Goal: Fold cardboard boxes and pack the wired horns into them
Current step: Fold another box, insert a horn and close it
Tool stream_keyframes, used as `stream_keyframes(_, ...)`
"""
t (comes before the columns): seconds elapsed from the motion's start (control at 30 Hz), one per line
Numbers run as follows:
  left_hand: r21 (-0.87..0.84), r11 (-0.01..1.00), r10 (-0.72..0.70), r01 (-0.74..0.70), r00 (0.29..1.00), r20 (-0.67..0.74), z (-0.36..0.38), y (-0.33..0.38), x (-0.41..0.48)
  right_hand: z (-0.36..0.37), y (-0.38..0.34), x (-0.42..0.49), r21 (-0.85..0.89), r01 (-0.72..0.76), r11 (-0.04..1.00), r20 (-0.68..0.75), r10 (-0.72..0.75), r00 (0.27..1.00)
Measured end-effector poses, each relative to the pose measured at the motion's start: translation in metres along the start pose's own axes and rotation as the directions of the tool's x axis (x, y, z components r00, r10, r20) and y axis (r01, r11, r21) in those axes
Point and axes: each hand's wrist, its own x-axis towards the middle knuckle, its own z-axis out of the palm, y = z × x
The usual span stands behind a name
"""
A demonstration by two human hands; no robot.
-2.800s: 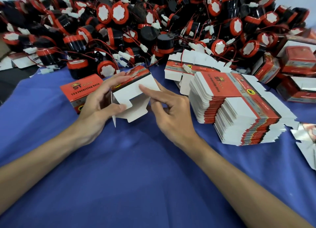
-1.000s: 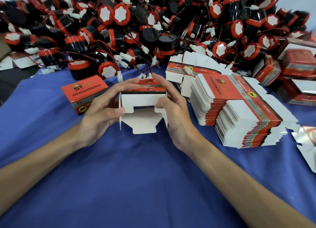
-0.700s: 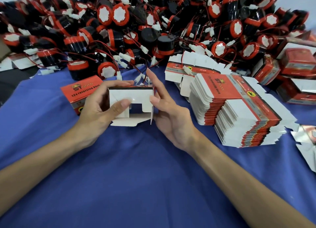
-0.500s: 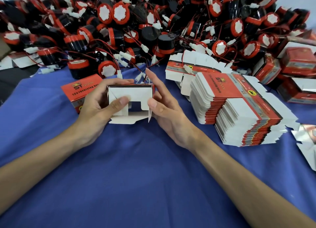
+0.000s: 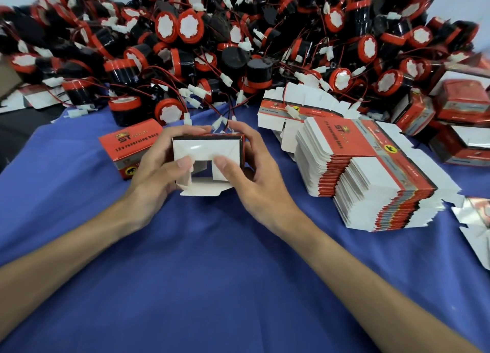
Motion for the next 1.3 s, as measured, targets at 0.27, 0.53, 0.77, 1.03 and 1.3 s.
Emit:
stream_keyframes(0.27,0.115,0.991,0.06,-0.066,0.997,0.05,0.011,0.007,-0.002,-0.007,-0.004,0.001,0.095,-0.026,0.995,0.002,0.026,1.0)
stream_keyframes(0.53,0.098,0.991,0.087,-0.09,0.996,0.027,0.005,0.004,-0.003,-0.004,-0.006,0.0,0.163,0.003,0.987,-0.011,-0.001,1.0)
stream_keyframes(0.77,0.199,0.975,0.114,-0.102,0.992,-0.047,0.006,0.004,0.0,0.0,-0.005,-0.002,0.064,0.073,0.995,-0.017,-0.072,0.997)
stream_keyframes(1.03,0.119,0.98,0.169,-0.16,0.982,-0.078,0.008,0.003,-0.001,0.01,-0.004,-0.005,-0.06,0.196,0.979,-0.085,-0.201,0.976)
stream_keyframes(1.3,0.308,0.941,0.146,-0.144,0.989,0.014,0.004,0.003,-0.007,0.006,0.0,-0.004,0.017,0.121,0.992,-0.055,-0.12,0.991)
